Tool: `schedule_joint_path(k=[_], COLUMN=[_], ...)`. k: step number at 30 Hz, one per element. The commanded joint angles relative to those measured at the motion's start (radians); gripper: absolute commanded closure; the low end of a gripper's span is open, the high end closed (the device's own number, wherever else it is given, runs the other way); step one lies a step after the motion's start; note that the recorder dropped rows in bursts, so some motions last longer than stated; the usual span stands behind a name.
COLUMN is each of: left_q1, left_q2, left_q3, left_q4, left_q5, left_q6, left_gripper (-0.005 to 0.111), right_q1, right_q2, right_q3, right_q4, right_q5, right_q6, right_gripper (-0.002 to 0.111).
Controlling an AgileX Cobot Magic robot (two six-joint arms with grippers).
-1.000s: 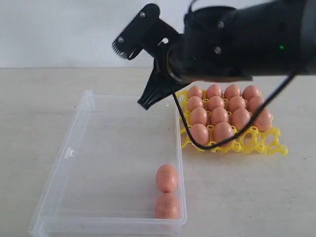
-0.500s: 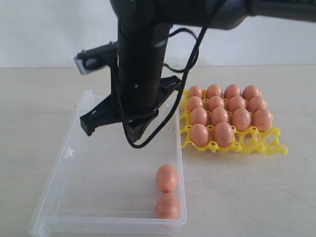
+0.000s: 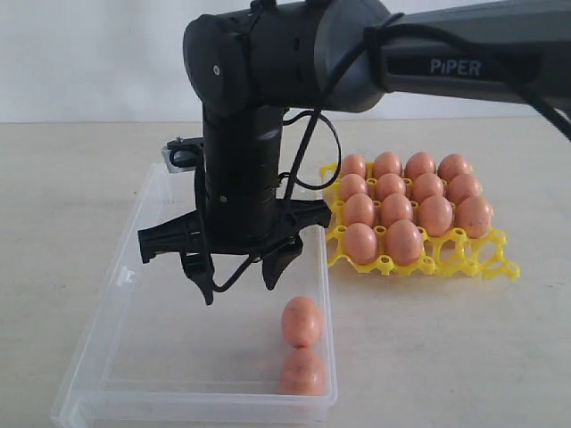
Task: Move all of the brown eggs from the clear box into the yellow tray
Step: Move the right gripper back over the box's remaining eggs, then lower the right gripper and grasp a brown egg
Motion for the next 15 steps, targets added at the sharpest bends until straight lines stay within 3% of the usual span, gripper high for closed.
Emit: schedule_joint_path(k=[1, 15], left_q1=[-0.002, -0.002], left_q2=[-0.001, -0.001], left_q3=[0.003, 0.003], left_q4=[0.004, 0.004], left_q5=[-0.003, -0.003], left_q6=[0.0, 0.0], left_gripper=[0.111, 0.111], right_q1=[-0.003, -0.005], right_q2=[0.008, 0.062], right_q3=[-0.006, 0.014], right_q4=[-0.08, -0.16], right_q5=[0.005, 0.005], right_q6=[0.089, 0.109], right_gripper=[0.048, 0.048])
